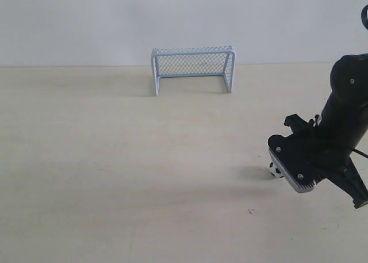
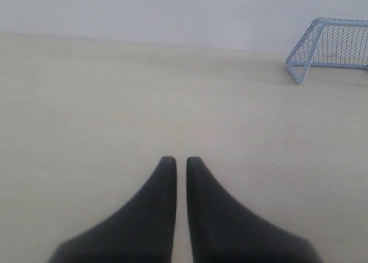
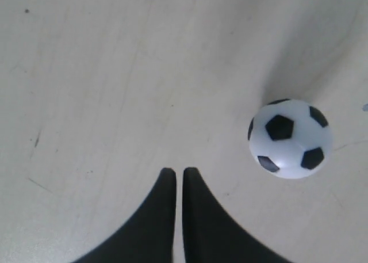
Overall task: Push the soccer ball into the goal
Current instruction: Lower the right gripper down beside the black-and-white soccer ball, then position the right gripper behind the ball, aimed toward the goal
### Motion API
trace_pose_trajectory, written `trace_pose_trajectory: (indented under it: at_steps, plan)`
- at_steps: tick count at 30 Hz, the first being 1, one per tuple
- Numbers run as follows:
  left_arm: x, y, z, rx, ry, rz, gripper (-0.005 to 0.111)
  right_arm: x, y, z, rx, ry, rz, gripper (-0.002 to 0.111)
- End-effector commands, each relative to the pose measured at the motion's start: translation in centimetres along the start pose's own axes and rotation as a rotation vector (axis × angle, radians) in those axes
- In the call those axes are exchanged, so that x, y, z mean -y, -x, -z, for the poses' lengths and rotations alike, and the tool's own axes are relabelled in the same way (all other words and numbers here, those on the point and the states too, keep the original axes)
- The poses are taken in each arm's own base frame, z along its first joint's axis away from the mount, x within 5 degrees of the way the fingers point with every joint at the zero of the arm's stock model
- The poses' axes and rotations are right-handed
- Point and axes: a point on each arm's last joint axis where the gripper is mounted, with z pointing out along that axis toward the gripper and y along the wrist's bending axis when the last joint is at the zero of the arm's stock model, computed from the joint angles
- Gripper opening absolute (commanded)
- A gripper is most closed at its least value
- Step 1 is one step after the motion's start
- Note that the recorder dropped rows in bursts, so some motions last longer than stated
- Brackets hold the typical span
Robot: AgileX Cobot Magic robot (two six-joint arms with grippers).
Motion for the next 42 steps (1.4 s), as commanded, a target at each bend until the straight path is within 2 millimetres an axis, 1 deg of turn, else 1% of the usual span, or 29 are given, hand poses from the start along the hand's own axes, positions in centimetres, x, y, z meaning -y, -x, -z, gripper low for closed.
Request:
trace_pose_trajectory:
  at_steps: [1,4,13,29,36,40,42]
  plan:
    - [0.0,0.2,0.1,0.018,-0.003,0.018,0.006,0.2,1.2,0.0,0.007,-0.010,0.059,0.000]
    - [0.0,0.2,0.1,0.018,-0.003,0.018,0.006,0.3,1.9,0.0,0.007,-0.017,0.079,0.000]
    - [0.0,0.2,0.1,0.018,-0.003,0.018,0.006,0.0,1.6,0.0,-0.020,0.010,0.078,0.000]
    - [0.0,0.2,0.1,0.018,-0.003,0.018,0.006,0.3,1.6,0.0,-0.021,-0.025,0.072,0.000]
    - [0.0,0.2,0.1,0.018,-0.003,0.018,0.006,0.2,1.6,-1.2,-0.017,0.022,0.068,0.000]
    - [0.0,0.2,0.1,0.018,-0.003,0.018,0.006,0.4,1.6,-1.0,-0.023,-0.002,0.075,0.000]
    - [0.0,0.2,0.1,0.018,-0.003,0.018,0.006,0.1,1.6,-1.0,-0.021,0.028,0.075,0.000]
